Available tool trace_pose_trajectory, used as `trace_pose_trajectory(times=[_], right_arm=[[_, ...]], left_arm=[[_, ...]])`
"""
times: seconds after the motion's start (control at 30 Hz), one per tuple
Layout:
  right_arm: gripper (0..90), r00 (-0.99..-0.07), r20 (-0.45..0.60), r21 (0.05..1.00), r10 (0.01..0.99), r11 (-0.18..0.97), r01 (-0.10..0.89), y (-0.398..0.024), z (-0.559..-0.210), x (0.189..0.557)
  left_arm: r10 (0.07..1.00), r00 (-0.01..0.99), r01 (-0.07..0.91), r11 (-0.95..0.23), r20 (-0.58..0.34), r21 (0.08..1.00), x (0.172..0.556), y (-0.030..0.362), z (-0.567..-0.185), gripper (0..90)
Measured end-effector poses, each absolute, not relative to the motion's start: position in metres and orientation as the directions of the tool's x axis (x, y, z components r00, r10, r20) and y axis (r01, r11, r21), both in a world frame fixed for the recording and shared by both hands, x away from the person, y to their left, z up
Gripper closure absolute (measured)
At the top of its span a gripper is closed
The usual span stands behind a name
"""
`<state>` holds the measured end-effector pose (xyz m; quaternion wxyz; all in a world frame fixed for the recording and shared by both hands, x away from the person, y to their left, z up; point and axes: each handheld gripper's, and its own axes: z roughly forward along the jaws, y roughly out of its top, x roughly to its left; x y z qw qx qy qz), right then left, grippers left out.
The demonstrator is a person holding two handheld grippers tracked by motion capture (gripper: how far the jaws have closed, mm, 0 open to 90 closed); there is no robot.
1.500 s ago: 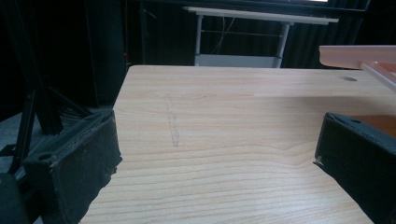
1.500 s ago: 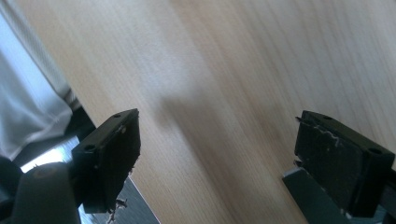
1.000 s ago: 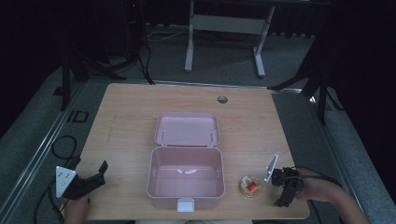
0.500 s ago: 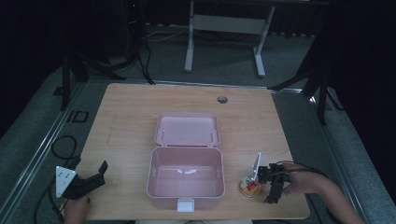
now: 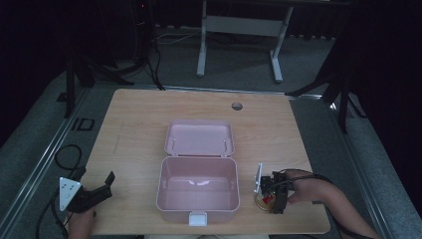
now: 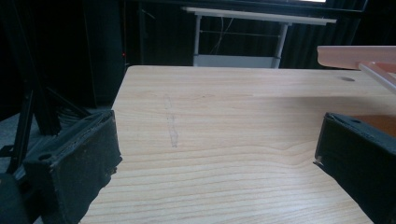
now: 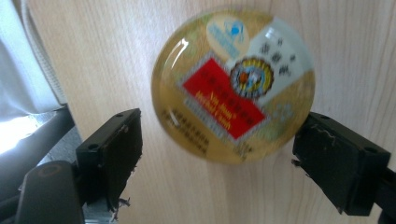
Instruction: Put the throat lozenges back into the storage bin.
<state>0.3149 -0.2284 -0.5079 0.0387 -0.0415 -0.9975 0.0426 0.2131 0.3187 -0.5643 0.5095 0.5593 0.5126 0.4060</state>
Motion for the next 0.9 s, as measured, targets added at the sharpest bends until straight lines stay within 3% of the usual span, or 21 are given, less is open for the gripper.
trace_pose_trajectory(times=[0.47, 0.9], right_arm=[[20.1, -0.998, 0.050, -0.108, 0.037, 0.994, 0.031, -0.209, -0.512, 0.316], [20.7, -0.996, 0.086, -0.101, 0.027, 0.995, 0.018, -0.207, -0.481, 0.310]], left_arm=[[0.987, 0.147, 0.160, 0.045, -0.069, 0.986, 0.213, 0.319, -0.564, 0.3], [0.987, 0.146, 0.160, 0.045, -0.069, 0.986, 0.213, 0.319, -0.564, 0.3]])
